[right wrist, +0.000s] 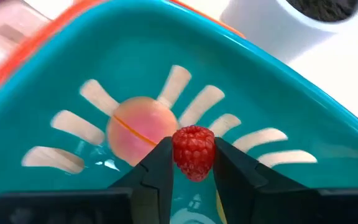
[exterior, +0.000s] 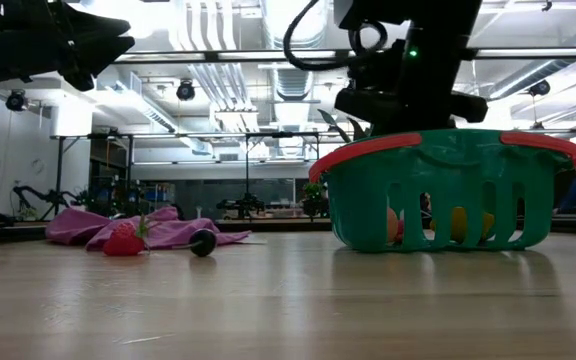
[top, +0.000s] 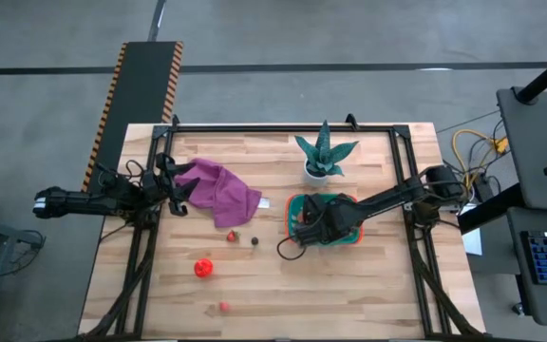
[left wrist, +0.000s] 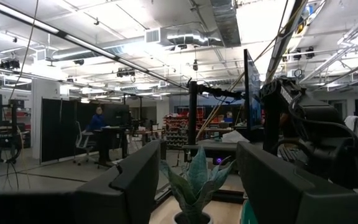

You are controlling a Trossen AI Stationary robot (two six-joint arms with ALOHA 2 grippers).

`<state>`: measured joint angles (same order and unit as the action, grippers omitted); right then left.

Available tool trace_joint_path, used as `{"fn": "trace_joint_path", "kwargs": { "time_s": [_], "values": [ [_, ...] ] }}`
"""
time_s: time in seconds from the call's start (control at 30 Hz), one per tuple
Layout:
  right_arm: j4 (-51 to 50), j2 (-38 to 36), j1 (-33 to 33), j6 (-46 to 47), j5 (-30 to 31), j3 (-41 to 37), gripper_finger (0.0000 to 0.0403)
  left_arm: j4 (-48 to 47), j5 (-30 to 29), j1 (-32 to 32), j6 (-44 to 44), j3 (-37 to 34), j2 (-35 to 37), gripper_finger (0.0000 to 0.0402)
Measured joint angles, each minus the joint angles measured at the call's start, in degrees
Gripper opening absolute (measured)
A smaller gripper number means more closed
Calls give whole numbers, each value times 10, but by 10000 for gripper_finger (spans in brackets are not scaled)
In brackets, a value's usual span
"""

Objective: Pick and placing Produce into tupperware
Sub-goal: Put the raspberry into the green basket, then put the apple into the green basket

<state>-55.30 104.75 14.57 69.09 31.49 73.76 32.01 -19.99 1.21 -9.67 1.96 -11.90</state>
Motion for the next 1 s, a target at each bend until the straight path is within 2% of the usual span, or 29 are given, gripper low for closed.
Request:
{"fn": "trace_joint_path", "kwargs": {
  "time_s": [0.17, 0.67, 0.87, 1.0],
  "values": [
    [23, 0, 0, -26, 1, 0, 110, 0, 0, 0, 0, 0, 0, 199],
    [26, -7, 0, -73, 16, 4, 121, 0, 0, 0, 0, 0, 0, 199],
    [44, -39, 9, -177, 59, 66, 124, 0, 0, 0, -1, 0, 0, 199],
    [123, -59, 36, -312, 59, 111, 119, 0, 0, 0, -1, 0, 0, 199]
  ]
}}
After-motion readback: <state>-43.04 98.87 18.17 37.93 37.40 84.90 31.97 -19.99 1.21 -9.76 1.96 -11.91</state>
